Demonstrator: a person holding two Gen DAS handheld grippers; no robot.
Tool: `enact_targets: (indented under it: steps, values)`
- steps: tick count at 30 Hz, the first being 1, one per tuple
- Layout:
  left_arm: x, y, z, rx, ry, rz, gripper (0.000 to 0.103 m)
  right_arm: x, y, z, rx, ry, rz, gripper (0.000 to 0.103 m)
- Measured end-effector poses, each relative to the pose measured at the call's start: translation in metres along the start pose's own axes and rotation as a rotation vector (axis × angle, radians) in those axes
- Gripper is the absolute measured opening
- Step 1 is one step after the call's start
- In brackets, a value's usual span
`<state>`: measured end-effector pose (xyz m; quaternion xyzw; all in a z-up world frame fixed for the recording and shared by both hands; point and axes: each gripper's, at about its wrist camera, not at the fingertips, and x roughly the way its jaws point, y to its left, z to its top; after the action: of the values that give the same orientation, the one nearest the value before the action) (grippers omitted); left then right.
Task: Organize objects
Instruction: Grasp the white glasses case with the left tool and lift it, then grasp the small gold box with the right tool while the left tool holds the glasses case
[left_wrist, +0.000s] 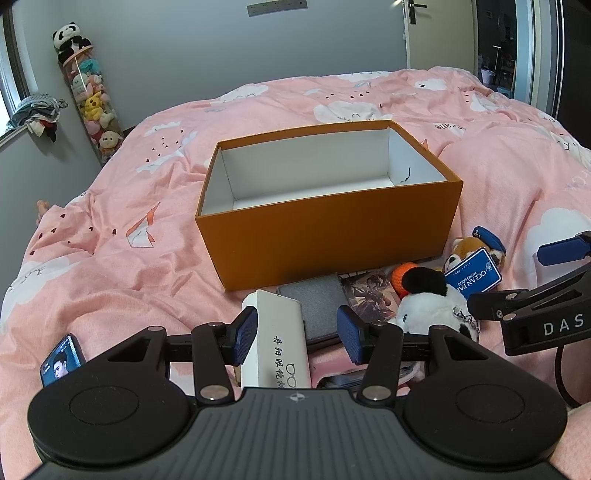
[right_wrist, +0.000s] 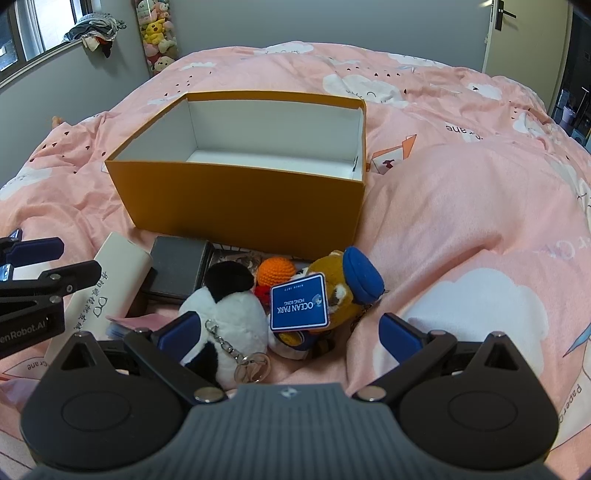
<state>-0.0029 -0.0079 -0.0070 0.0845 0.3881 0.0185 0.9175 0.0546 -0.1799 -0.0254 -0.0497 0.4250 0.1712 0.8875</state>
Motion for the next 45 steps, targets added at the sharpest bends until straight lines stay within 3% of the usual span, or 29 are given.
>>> enact_targets:
  steps: [11, 14, 21, 23, 25, 30, 34, 38, 45]
  values:
    - [-0.001, 0.000, 0.002, 0.010, 0.005, -0.011, 0.059, 0.002, 0.000, 0.001, -0.004, 0.009, 0.007, 0.102]
    - [-0.002, 0.004, 0.004, 0.008, -0.001, -0.019, 0.053, 0.003, 0.001, 0.002, -0.008, 0.015, 0.010, 0.102]
    - [-0.008, 0.038, 0.009, -0.081, 0.005, -0.038, 0.051, 0.002, 0.009, 0.021, -0.106, -0.026, 0.042, 0.102]
    - [-0.006, 0.052, 0.008, -0.105, 0.030, -0.055, 0.051, 0.004, 0.014, 0.029, -0.141, -0.019, 0.074, 0.095]
    - [-0.004, 0.063, 0.007, -0.125, 0.045, -0.070, 0.051, 0.008, 0.022, 0.039, -0.169, -0.009, 0.119, 0.077]
    - [0.008, 0.086, 0.001, -0.188, 0.113, -0.163, 0.051, 0.020, 0.043, 0.059, -0.193, 0.022, 0.244, 0.066]
    - [0.025, 0.093, -0.006, -0.243, 0.165, -0.212, 0.051, 0.040, 0.067, 0.066, -0.198, 0.085, 0.324, 0.043]
    - [0.043, 0.093, -0.013, -0.279, 0.221, -0.256, 0.051, 0.063, 0.080, 0.063, -0.158, 0.160, 0.370, 0.040]
    - [0.066, 0.092, -0.024, -0.310, 0.301, -0.294, 0.051, 0.080, 0.084, 0.061, -0.123, 0.212, 0.384, 0.041]
